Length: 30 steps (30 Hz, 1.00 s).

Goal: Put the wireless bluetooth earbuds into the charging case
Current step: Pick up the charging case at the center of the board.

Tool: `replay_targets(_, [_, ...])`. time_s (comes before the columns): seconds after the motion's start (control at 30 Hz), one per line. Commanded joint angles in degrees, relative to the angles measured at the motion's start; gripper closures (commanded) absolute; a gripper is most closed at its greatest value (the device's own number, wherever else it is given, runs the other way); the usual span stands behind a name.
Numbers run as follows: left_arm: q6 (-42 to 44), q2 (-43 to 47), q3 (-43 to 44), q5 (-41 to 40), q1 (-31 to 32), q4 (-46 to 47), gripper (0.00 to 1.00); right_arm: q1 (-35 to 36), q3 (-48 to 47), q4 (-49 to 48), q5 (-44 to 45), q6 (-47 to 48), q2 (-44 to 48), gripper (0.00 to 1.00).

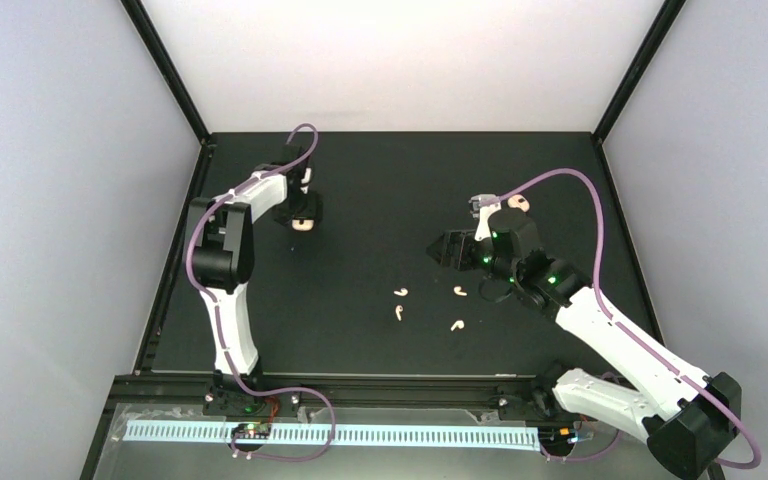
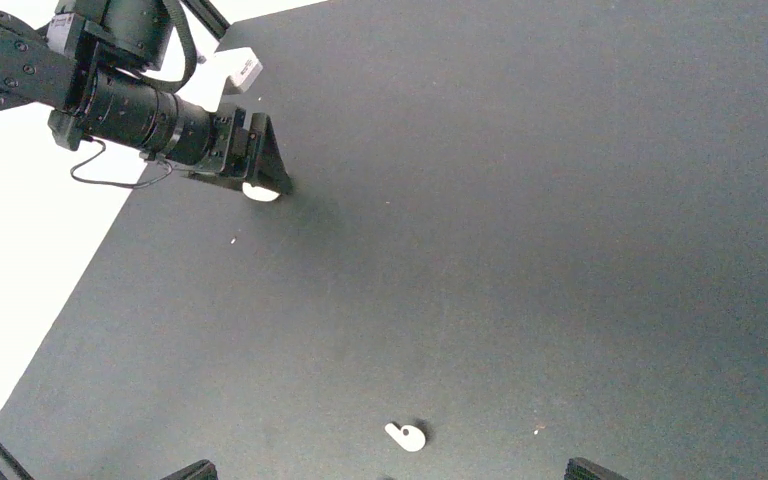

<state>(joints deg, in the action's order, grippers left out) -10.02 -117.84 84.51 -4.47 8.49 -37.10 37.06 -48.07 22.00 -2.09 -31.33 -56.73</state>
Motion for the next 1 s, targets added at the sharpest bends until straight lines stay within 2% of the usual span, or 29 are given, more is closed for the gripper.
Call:
replay_targets(0.0, [0.95, -1.59, 2.85, -1.13, 1.22, -2.32, 0.22, 0.34, -1.29, 0.52, 0.74, 1.0, 0.17, 0.1])
replay_targets(0.7, [0.88, -2.48, 3.2, -2.04, 1.63, -2.65, 0.45, 0.38, -0.53, 0.81, 1.59, 1.14, 1.35, 0.09])
replay_targets(0.97, [-0.87, 6.29, -1.4, -3.79, 1.87, 1.22, 0.66, 0.35, -1.02, 1.49, 1.91, 1.07, 1.8, 0.09])
